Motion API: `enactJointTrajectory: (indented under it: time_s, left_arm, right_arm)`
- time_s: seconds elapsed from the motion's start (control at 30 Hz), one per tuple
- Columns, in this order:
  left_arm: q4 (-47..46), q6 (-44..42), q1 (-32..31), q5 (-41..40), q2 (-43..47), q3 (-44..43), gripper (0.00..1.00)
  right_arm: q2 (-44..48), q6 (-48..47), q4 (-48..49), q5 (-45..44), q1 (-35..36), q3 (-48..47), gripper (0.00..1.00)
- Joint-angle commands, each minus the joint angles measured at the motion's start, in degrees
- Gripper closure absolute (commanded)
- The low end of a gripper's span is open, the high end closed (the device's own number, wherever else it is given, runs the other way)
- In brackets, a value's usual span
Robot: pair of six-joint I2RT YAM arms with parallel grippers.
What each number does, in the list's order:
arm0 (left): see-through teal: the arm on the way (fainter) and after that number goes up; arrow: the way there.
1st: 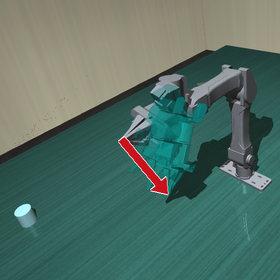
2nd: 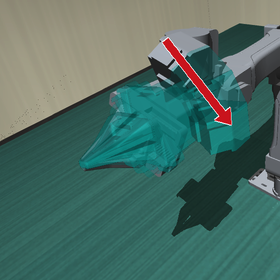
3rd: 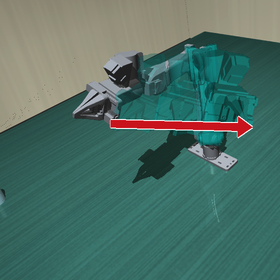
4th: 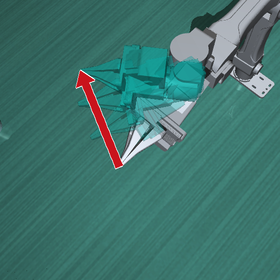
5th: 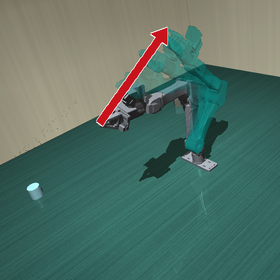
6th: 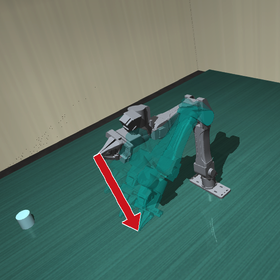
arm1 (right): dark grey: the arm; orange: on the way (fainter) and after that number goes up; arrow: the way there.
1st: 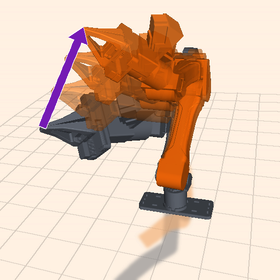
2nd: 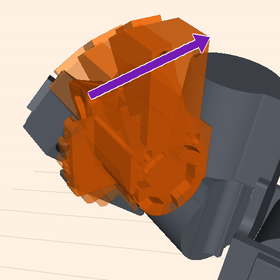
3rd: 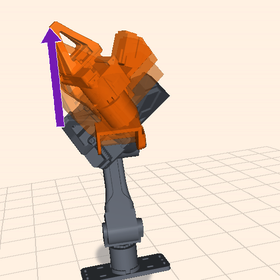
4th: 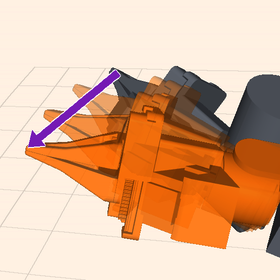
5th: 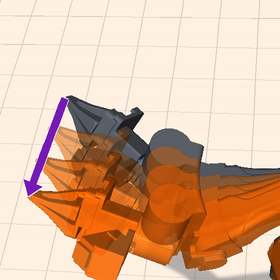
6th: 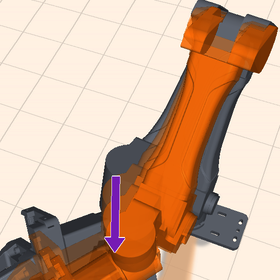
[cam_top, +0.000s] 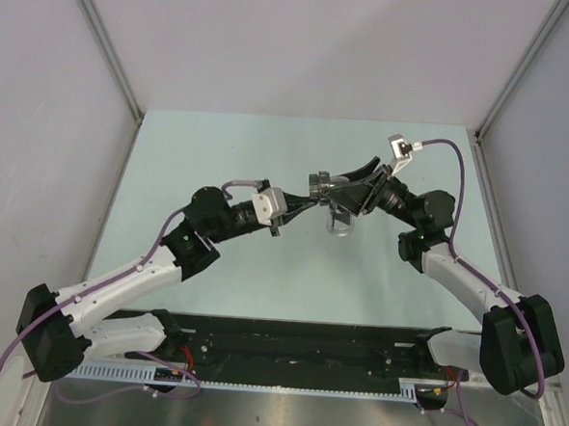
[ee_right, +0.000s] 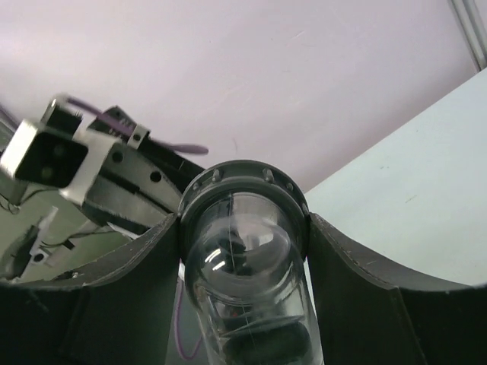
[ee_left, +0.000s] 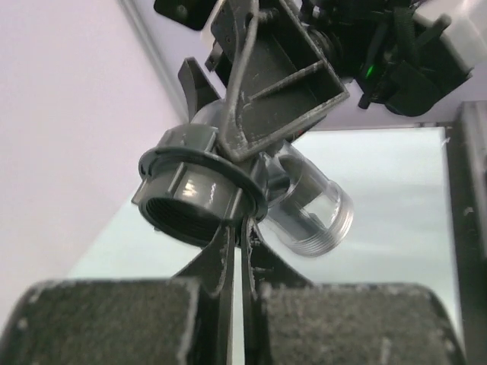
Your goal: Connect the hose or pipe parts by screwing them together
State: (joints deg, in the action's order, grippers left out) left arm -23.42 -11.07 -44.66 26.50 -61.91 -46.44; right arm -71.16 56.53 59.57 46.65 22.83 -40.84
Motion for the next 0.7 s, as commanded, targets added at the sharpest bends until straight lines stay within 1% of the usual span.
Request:
enactJointTrajectory:
  time_s: [0.0,0.03,0.07,0.1,0.13,0.17,0.2,0.23,0.27,0.3,0.33,0.37,0.43,0.47,0.53,0.57,0.6,0.63,0.67]
  left_arm:
    - [1.6,-23.5,-4.7,-17.5,-3.8,1.5,1.00]
    - [0.8,-24.9,-5.2,-23.5,-4.7,1.9,1.00]
    - [-0.1,-26.4,-5.3,-26.0,-5.1,2.3,1.00]
    - [-3.2,-26.5,-5.3,-29.6,-5.4,3.4,1.00]
    - [-4.5,-26.1,-5.3,-35.0,-5.8,3.8,1.00]
    - [-5.2,-24.9,-5.3,-37.3,-6.2,4.0,0.98]
    - [-5.5,-23.8,-5.3,-38.7,-6.2,3.7,0.91]
    - [-5.4,-22.5,-5.3,-39.2,-5.9,3.7,0.62]
    - [-5.5,-19.5,-5.3,-37.8,-4.5,4.0,0.49]
    - [-5.5,-18.5,-5.3,-36.4,-3.5,5.2,0.33]
    - [-5.4,-17.2,-5.3,-34.3,-2.3,5.8,0.21]
    - [-5.3,-14.1,-5.3,-32.0,-0.2,6.4,0.20]
    - [-4.2,-10.0,-5.3,-30.9,2.2,7.3,0.20]
    - [-3.2,-5.3,-5.3,-30.3,3.5,7.4,0.20]
    - [1.5,-0.4,-5.2,-29.8,7.1,7.0,0.21]
    - [4.4,5.0,-5.1,-29.1,8.2,6.1,0.20]
    - [12.1,7.4,-4.2,-27.0,9.1,2.6,0.20]
    - [16.3,9.6,-3.7,-24.9,9.1,0.3,0.21]
    - [19.9,14.7,-3.1,-23.6,8.9,-1.9,0.21]
  right_arm:
    - [0.7,8.7,6.7,5.6,2.4,-3.9,1.00]
    - [0.8,8.8,6.3,5.7,2.2,-3.9,1.00]
    - [0.9,8.5,5.6,5.9,2.1,-3.9,1.00]
    - [1.1,8.2,5.0,6.3,2.0,-3.9,1.00]
    - [1.2,7.5,4.3,6.4,2.0,-3.9,1.00]
    - [1.9,5.7,2.5,6.4,1.4,-3.9,1.00]
    - [2.2,4.9,1.6,6.3,1.3,-3.9,1.00]
    - [2.6,3.8,0.9,6.3,1.1,-3.9,1.00]
    - [3.1,2.0,-0.1,6.3,0.8,-3.9,1.00]
    - [3.4,1.0,-0.2,6.2,0.6,-3.9,1.00]
    - [3.6,0.1,-0.3,6.1,0.3,-3.9,1.00]
    - [4.0,-1.1,-0.4,6.0,-0.2,-3.9,1.00]
    - [4.3,-5.4,-1.1,5.4,-0.8,-3.9,1.00]
    - [4.4,-7.0,-1.5,5.3,-1.1,-3.9,1.00]
    - [4.8,-12.2,-1.8,5.0,-1.9,-3.9,1.00]
    - [5.0,-14.5,-2.6,5.0,-2.1,-3.9,1.00]
    - [5.6,-17.0,-3.5,4.9,-2.2,-3.9,1.00]
    - [5.9,-23.0,-4.5,4.7,-2.2,-3.9,1.00]
    - [6.3,-25.7,-6.3,4.7,-2.1,-3.9,1.00]
